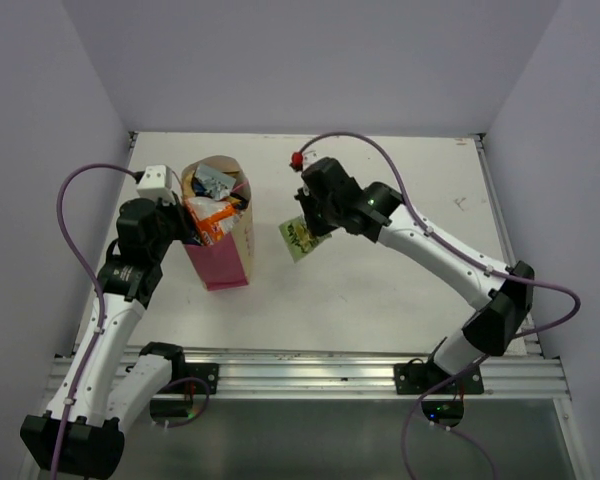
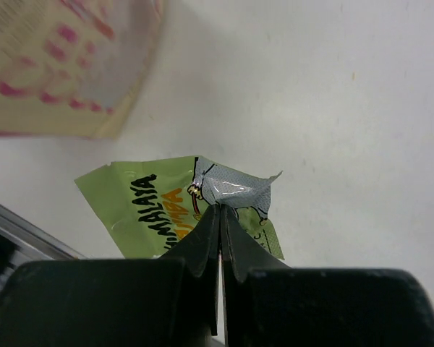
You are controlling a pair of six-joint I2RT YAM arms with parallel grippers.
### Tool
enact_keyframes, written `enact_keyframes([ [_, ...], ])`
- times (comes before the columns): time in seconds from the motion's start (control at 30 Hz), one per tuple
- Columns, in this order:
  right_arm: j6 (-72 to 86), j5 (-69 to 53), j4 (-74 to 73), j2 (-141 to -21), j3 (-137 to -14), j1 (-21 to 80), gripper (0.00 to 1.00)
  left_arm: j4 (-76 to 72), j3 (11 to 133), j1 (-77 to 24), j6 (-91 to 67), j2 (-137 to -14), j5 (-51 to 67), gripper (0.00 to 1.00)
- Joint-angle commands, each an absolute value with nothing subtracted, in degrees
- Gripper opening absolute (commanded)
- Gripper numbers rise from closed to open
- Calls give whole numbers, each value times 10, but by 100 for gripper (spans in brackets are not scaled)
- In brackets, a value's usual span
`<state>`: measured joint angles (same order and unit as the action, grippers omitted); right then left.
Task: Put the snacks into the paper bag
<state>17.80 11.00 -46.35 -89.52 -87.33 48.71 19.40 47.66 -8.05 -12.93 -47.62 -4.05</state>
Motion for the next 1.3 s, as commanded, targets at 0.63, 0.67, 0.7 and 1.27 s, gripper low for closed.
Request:
enact_keyframes([
  [0.63,217,-174,-328,-1245,-1369,492,0,238,484,-84,-156,-441,-69,0],
  [0.67,208,-163,-335,-1252,-1359,503,0,236,484,-84,-157,-442,-69,0],
  [0.7,187,-156,-345,-1258,-1360,510,0,236,484,-84,-158,-443,-69,0],
  [1.27,82,30,-417,-1167,-1400,539,61,207,470,-84,-160,-456,-53,0],
])
